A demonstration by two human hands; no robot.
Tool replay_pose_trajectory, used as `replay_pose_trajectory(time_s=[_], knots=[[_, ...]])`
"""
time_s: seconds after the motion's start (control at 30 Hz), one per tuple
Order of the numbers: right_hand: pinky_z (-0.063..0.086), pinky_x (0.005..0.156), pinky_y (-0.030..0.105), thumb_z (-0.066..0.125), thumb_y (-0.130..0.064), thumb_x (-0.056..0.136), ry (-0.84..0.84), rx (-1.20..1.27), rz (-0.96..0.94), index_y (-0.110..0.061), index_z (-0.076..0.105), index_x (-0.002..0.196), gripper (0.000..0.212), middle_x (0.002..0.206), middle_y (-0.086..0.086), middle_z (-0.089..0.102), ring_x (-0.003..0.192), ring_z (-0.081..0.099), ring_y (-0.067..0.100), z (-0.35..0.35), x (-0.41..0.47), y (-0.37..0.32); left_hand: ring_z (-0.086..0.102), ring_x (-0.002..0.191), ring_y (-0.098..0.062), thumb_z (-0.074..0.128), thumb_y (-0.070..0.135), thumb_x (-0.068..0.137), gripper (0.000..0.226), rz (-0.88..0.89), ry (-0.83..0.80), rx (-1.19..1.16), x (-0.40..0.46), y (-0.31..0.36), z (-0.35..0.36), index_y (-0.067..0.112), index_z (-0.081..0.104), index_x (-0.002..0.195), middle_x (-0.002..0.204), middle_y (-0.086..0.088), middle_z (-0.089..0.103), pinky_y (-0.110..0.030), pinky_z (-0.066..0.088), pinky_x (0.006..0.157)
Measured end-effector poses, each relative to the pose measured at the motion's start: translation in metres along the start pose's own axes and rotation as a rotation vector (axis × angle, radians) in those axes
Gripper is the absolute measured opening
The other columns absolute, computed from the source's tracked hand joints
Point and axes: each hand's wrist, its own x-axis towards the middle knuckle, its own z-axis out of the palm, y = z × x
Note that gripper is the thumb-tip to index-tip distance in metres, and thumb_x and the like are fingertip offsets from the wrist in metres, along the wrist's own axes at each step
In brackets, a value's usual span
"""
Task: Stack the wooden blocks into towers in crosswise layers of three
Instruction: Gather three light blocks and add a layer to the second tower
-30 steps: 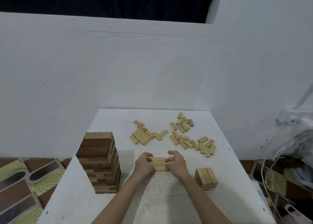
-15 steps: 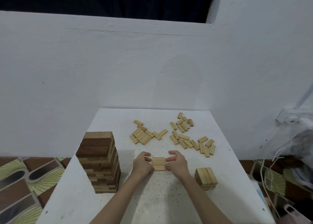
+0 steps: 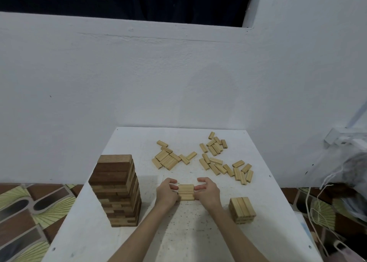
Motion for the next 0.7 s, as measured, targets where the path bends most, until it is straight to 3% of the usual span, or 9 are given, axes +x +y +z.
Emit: replay_pose_trajectory(time_s=[0.27, 0.7], knots=[[0.059, 0.074, 0.033, 0.071, 0.001, 0.077, 0.021, 0.021, 0.009, -0.013, 0.055, 0.118, 0.046, 0.09, 0.003, 0.066, 0.086, 0.066, 0.019, 0.0018, -0.0014, 0.0015, 0.061, 0.09, -0.023, 0.062, -0.012, 0.077, 0.039, -0.011, 0.005, -0.024, 0.001, 0.0016, 0.0005, 0.007, 0.055, 0.11, 0.1, -0.01, 0.059, -0.022, 0.053, 0.058], [0.059, 0.077, 0.04, 0.062, -0.001, 0.084, 0.072, 0.136, 0.055, -0.011, 0.052, 0.117, 0.035, 0.087, 0.005, 0.066, 0.084, 0.068, 0.023, 0.0021, -0.001, -0.0012, 0.062, 0.091, -0.024, 0.058, -0.012, 0.081, 0.03, -0.023, 0.053, -0.012, 0.0026, 0.0004, 0.0016, 0.002, 0.056, 0.107, 0.095, -0.008, 0.061, -0.021, 0.053, 0.06]])
